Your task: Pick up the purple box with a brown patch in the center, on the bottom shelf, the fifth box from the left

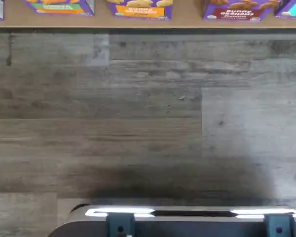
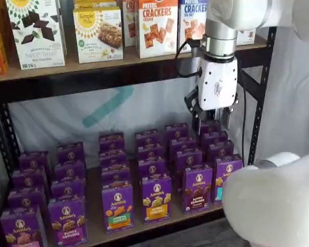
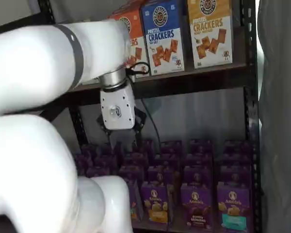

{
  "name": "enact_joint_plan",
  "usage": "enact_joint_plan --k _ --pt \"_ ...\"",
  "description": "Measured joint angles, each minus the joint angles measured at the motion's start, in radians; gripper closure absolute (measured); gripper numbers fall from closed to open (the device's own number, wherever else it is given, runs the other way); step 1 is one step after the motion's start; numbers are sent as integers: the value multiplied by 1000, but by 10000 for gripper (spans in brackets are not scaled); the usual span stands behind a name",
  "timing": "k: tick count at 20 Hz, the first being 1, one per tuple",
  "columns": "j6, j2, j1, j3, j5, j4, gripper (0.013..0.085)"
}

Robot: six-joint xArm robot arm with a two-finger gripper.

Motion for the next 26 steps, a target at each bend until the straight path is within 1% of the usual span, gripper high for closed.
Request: enact_joint_plan --k 4,9,12,18,21,26 --pt "-6 9 -5 -5 8 11 130" --pt "14 27 12 12 -20 -20 130" --pt "14 42 9 43 -78 -29 130" --pt "12 98 2 113 -225 -41 130" --pt "0 148 -7 140 -299 -32 130" --pt "-38 277 -31 172 -448 -7 130"
